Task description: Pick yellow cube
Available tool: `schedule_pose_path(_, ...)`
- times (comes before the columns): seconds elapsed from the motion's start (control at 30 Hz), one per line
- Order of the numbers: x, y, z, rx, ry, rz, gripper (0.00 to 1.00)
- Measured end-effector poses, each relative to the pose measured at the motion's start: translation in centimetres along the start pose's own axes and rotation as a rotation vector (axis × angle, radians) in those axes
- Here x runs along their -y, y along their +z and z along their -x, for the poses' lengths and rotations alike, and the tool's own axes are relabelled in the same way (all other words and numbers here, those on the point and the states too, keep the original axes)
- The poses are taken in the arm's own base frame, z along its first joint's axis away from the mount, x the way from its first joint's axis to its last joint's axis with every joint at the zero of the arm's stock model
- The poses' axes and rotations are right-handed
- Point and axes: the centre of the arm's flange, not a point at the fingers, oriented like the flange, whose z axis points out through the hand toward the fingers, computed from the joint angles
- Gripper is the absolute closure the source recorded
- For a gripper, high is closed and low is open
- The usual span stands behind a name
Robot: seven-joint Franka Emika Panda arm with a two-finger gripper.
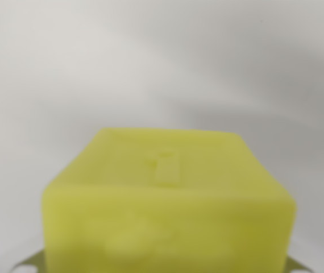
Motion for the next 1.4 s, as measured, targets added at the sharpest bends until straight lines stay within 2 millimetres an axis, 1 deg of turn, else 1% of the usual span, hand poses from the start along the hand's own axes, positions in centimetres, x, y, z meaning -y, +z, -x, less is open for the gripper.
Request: schedule_pose_path(1.4,0.0,-10.5,0.0,0.001,0.0,0.001,1.0)
